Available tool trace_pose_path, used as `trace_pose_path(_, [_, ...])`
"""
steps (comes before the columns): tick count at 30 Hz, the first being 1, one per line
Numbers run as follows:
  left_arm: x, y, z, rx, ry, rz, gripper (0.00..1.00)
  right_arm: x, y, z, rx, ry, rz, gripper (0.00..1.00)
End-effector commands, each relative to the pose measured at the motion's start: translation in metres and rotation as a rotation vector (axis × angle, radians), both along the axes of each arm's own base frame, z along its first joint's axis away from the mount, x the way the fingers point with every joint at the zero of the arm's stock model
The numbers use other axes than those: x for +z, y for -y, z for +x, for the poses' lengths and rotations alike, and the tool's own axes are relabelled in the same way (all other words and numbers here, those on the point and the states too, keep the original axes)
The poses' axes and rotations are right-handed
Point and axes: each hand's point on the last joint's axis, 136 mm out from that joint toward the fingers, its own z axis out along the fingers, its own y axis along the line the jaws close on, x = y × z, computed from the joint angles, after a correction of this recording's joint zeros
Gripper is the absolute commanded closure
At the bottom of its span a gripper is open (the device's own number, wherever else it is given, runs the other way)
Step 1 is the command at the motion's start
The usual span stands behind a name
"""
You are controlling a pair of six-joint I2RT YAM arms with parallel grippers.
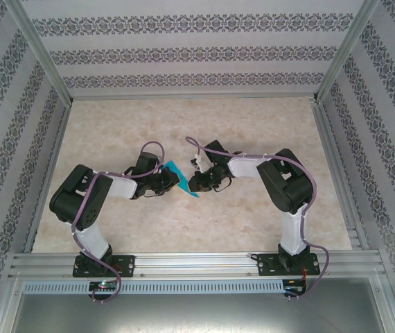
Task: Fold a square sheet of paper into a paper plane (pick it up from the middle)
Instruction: Fold the wing for the fifth time at the center of the table.
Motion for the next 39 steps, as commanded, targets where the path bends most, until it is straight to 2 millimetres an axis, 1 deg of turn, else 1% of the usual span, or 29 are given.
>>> trace_pose_path(1, [-0.014, -0.003, -0.007, -0.003, -0.036, 0.046, 0.89, 0.021, 0.008, 0.005, -0.007, 0.043, -0.008, 0.80])
trace_pose_path(4, [-0.014, -0.004, -0.007, -0.002, -0.036, 0.045, 0.89, 0.027, 0.009, 0.003, -0.006, 0.045, 0.001, 0.78])
trace_pose_path(7, [-0.015, -0.004, -0.007, -0.002, -0.036, 0.047, 0.89, 0.023, 0.011, 0.002, -0.010, 0.031, -0.010, 0.79])
trace_pose_path(11, [-0.014, -0.003, -0.007, -0.003, -0.037, 0.045, 0.89, 0.020, 0.007, 0.001, -0.007, 0.015, -0.001, 0.83])
trace_pose_path(17, [-0.013, -0.003, -0.007, -0.005, -0.036, 0.043, 0.89, 0.008, 0.009, -0.001, 0.000, -0.001, -0.031, 0.84])
trace_pose_path(22, [-0.012, -0.003, -0.006, -0.004, -0.033, 0.043, 0.89, 0.006, 0.012, 0.002, -0.009, 0.016, -0.056, 0.82])
trace_pose_path(26, [-0.011, -0.003, -0.006, -0.004, -0.032, 0.046, 0.89, 0.007, 0.013, 0.004, -0.015, 0.034, -0.068, 0.77])
trace_pose_path(30, [-0.011, -0.003, -0.006, -0.004, -0.033, 0.045, 0.90, 0.006, 0.013, 0.003, -0.008, 0.030, -0.070, 0.76])
trace_pose_path(33, [-0.011, -0.003, -0.006, -0.005, -0.032, 0.045, 0.89, 0.007, 0.011, 0.001, 0.001, 0.020, -0.055, 0.79])
trace_pose_path(39, [-0.011, -0.003, -0.006, -0.001, -0.035, 0.046, 0.89, 0.006, 0.005, -0.007, 0.029, -0.008, -0.024, 0.88])
